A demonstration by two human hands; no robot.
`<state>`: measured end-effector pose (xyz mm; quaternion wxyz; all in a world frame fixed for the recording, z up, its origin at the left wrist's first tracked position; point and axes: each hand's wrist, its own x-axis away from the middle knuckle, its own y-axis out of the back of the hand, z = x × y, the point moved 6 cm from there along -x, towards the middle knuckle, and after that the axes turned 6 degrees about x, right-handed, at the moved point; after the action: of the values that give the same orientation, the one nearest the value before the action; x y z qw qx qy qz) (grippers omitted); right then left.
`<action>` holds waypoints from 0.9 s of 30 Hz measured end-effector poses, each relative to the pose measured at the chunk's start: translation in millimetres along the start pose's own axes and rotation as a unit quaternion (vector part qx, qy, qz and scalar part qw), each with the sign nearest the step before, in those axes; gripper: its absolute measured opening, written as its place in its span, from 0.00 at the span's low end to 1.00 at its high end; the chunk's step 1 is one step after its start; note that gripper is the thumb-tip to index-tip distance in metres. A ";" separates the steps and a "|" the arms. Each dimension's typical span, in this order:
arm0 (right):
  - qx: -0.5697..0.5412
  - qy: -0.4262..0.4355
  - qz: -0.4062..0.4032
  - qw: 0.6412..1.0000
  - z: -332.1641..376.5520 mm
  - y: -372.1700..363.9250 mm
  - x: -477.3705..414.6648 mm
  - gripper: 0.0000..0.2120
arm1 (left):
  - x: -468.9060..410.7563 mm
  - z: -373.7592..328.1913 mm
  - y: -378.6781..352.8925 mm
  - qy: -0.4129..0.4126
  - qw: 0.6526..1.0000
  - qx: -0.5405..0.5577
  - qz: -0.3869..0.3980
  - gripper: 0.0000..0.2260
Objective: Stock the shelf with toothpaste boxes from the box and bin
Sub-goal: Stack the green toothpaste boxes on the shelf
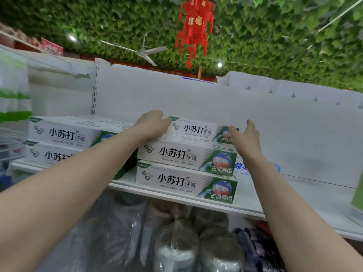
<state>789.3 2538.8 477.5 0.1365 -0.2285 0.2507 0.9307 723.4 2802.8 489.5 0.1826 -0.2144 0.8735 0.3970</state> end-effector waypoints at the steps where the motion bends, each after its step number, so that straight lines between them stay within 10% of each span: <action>1: -0.006 -0.012 0.012 1.000 -6.3 -1.4 -4.9 0.36 | -0.2 -3.0 -3.5 -0.003 1.000 -0.013 0.007 0.18; 27: -0.124 -0.066 0.170 0.975 6.8 -17.8 1.3 0.05 | -12.9 22.3 -1.0 0.120 0.963 0.235 0.055 0.12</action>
<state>792.3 2557.5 474.9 -0.0371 -0.1363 0.1587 0.9772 738.0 2822.3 481.4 0.0995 -0.1637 0.9681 0.1614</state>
